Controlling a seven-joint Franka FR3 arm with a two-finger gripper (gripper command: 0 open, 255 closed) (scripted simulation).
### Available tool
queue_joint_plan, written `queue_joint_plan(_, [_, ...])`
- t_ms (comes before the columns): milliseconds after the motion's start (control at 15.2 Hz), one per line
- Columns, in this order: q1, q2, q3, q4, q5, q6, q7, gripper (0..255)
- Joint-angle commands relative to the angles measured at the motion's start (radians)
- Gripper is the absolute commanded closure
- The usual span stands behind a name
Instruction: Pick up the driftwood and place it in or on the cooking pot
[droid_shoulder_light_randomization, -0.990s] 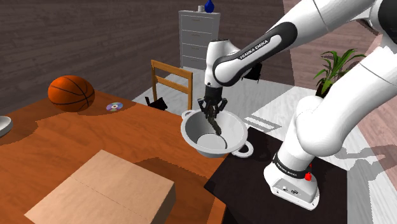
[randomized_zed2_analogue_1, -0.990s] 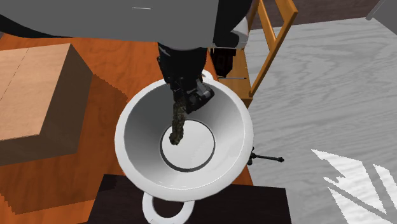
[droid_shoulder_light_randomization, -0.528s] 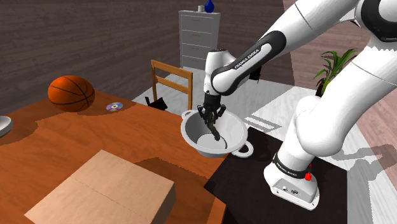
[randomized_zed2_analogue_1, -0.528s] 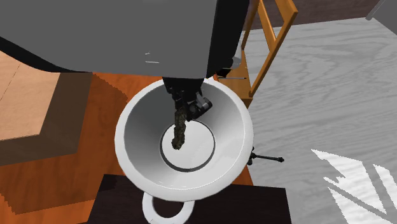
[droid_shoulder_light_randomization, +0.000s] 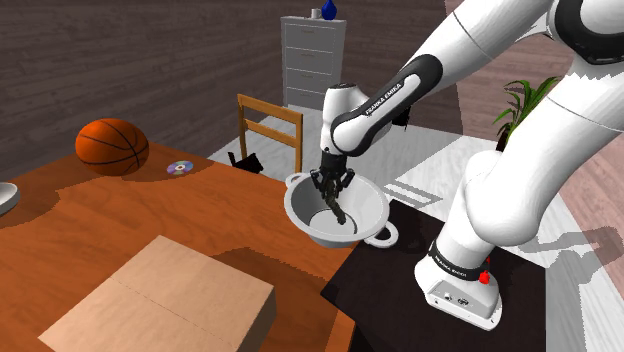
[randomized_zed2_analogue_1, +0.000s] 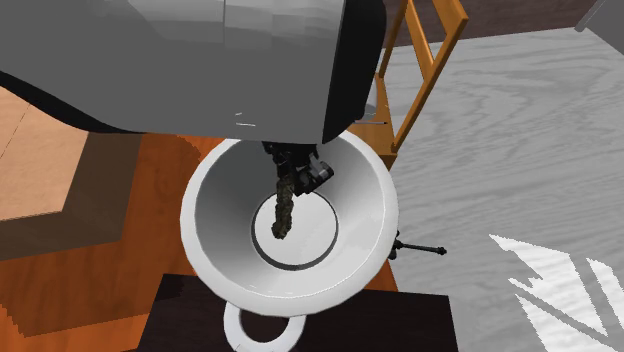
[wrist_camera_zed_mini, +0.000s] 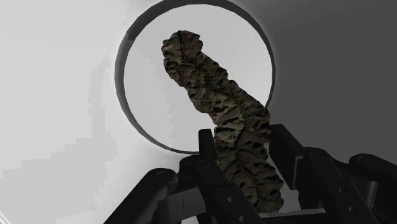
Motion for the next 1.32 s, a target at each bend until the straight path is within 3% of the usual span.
queue_joint_plan(0, [0.000,0.000,0.000,0.000,0.000,0.000,0.000,255])
queue_joint_plan(66, [0.000,0.000,0.000,0.000,0.000,0.000,0.000,255])
queue_joint_plan(132, [0.000,0.000,0.000,0.000,0.000,0.000,0.000,0])
queue_joint_plan(462, [0.000,0.000,0.000,0.000,0.000,0.000,0.000,0])
queue_joint_plan(726, [-0.016,-0.114,0.010,0.049,-0.030,-0.162,0.022,0])
queue_joint_plan(1254, [-0.017,-0.114,0.010,0.049,-0.030,-0.162,0.022,0])
